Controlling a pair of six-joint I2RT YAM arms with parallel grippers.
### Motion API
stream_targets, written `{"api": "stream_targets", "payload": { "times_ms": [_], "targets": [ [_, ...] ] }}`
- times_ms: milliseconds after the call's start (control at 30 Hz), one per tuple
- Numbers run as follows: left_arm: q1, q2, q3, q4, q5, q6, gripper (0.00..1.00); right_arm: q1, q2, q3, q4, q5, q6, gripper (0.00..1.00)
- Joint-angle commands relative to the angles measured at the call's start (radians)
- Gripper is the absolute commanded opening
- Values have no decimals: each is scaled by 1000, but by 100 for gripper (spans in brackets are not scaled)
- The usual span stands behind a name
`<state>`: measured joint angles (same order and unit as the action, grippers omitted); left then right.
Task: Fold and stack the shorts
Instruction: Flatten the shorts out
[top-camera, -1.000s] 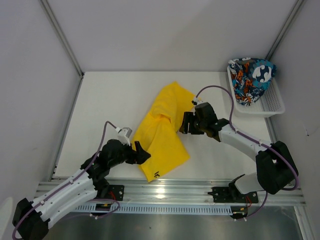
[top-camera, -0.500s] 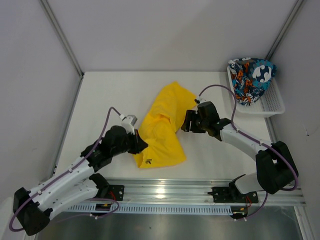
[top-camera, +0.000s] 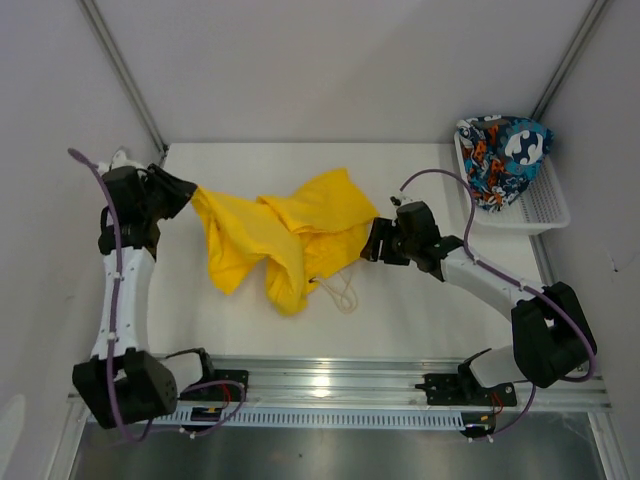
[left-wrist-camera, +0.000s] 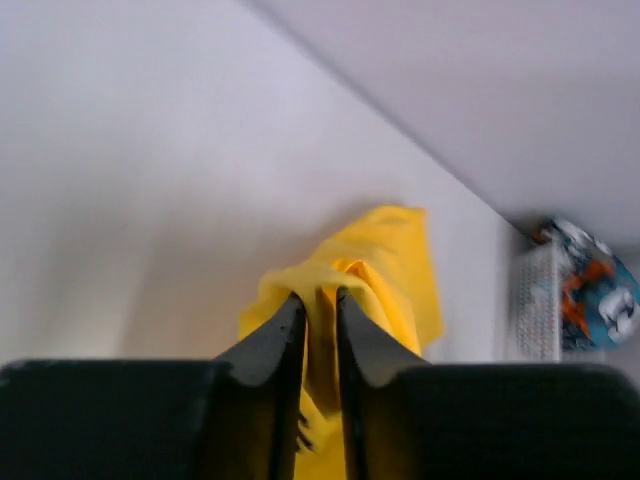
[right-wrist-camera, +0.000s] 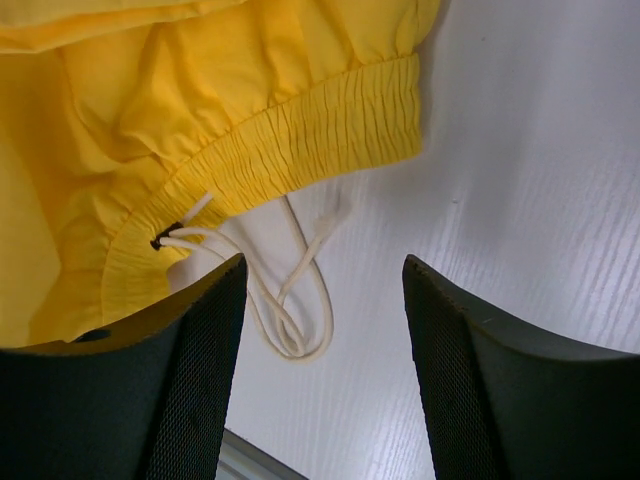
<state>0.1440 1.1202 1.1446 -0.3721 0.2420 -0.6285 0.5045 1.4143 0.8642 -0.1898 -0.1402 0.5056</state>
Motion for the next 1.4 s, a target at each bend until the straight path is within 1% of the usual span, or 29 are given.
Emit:
{"api": "stream_targets", "payload": {
  "times_ms": [0,33,67,133,233,333,367,400,467,500,533,567,667,700,733,800,833,867,900,933,1000,1133,1233,1267,1300,1333,1367],
  "targets": [
    [200,30,-174,-5,46,-114,54,22,-15,35,29,-7,19,65],
    [228,38,-201,7,83,-120,80,26,-17,35,29,-6,19,65],
    [253,44,-230,9,86,-119,99,31,-17,35,27,-7,17,65],
    [255,50,-221,-11,74,-79,99,38,-15,36,29,-21,13,65],
    [250,15,-206,-14,83,-47,99,71,-3,44,41,-35,13,65],
    [201,-74,-191,-16,62,-8,99,123,18,58,50,-59,51,65],
    [153,-117,-187,-36,37,4,99,146,20,58,68,-55,65,65],
    [125,-134,-180,-53,23,24,99,198,25,56,84,-55,74,65],
    [63,-187,-189,-88,2,39,99,258,38,62,124,-39,74,65],
    [55,-206,-204,-99,5,46,99,323,46,77,133,-30,54,65],
    [55,-224,-227,-106,13,53,99,357,67,87,141,-16,-20,65],
    [55,-258,-239,-126,11,59,99,388,81,102,132,41,-56,66],
    [55,-290,-235,-191,-12,98,99,497,155,171,98,122,-188,66],
    [57,-299,-227,-203,-21,111,99,523,178,191,90,184,-218,66],
    [55,-298,-224,-215,-24,115,99,575,202,238,73,215,-248,66],
    [55,-286,-204,-232,-26,118,99,632,287,292,58,293,-332,67],
    [55,-277,-198,-234,-23,118,99,661,317,344,50,376,-357,67],
    [57,-269,-194,-238,-21,116,99,716,346,367,49,416,-404,68],
    [57,-260,-187,-240,-18,113,99,739,403,392,50,463,-423,69],
    [57,-243,-181,-240,-7,113,99,758,431,435,53,512,-436,70],
    [63,-228,-163,-241,-6,115,99,792,500,476,52,537,-453,72],
    [104,-209,-132,-257,8,122,99,818,577,533,72,560,-460,72],
    [115,-212,-108,-264,3,130,99,827,656,590,41,646,-452,71],
    [117,-212,-99,-268,-1,133,99,830,673,604,33,730,-447,70],
    [115,-212,-94,-269,-1,135,99,836,689,622,24,772,-446,69],
    [117,-212,-91,-271,-1,135,99,838,712,630,10,818,-438,63],
    [115,-215,-94,-269,-1,136,99,838,718,634,9,885,-434,53]
  ]
}}
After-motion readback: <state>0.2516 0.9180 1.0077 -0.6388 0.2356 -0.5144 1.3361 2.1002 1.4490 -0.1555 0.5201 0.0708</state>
